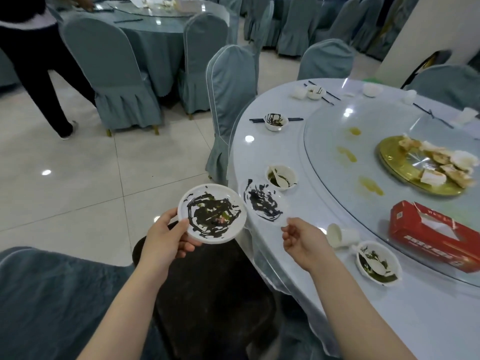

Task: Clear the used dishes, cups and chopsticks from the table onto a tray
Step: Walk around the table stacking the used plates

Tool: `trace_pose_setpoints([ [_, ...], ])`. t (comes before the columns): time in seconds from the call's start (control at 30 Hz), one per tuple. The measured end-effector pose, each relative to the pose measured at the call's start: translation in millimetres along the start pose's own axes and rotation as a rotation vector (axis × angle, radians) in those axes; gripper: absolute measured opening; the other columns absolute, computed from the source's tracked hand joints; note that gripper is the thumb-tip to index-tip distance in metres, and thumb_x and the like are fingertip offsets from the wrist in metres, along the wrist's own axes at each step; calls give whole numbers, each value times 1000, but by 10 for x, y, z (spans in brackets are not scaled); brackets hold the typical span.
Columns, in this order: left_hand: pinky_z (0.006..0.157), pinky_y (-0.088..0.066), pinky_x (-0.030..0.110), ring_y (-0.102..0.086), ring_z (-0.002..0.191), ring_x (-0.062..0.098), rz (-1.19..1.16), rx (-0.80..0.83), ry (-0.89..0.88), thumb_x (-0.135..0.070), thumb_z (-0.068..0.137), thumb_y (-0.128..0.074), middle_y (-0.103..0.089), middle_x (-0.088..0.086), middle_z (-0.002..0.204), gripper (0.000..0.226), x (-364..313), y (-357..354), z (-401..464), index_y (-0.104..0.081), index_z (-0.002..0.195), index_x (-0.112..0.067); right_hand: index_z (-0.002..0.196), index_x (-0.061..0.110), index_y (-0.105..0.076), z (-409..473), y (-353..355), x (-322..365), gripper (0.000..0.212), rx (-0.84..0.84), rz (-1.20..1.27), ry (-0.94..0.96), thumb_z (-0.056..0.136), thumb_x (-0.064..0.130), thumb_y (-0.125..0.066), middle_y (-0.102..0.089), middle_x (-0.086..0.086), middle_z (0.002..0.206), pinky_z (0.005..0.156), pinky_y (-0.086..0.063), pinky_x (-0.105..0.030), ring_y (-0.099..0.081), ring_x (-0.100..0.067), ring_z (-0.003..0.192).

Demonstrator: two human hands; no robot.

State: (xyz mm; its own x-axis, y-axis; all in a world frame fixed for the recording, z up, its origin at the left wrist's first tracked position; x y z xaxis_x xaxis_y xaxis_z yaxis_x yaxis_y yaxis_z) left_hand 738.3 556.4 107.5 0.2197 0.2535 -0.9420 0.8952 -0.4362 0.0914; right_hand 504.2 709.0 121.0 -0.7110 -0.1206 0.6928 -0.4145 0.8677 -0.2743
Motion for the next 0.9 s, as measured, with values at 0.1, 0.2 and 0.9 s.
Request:
trace_pose_setpoints([
  [0.1,37,-40,18,-58,44,10,5,33,-24,-20,98,-51,-72,14,66,31,2,80,-67,-52,129,-26,75,4,-59,-220,-212,-74,15,63,-112,88,89,5,-56,-57,-5,51,42,-39,-18,-50,-11,45],
  [0.2,38,-41,19,-58,44,11,-5,60,-34,-18,98,-51,-72,15,66,27,-9,150,-129,-54,121,-31,78,4,-64,-376,-371,-178,14,114,-270,184,90,6,-56,-58,-6,55,45,-39,-20,-50,-11,46],
  [0.9,41,-45,22,-61,48,15,4,157,-76,-31,101,-47,-74,15,75,21,-110,247,-232,-49,120,-38,112,16,-62,-408,-778,-453,23,192,-716,437,89,19,-60,-70,-5,99,63,-55,-28,-65,-20,79],
])
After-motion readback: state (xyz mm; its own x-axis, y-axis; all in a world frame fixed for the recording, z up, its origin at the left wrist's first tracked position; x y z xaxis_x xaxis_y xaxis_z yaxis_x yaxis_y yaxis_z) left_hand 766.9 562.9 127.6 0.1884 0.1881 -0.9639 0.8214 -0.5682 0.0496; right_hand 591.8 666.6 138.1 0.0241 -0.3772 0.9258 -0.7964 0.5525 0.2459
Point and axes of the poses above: each hand's wrist, its own z-axis towards the middle knuckle, its own y-axis out of the back of the hand, x = y × z, the point moved 1 cm from there along z, towards the middle knuckle
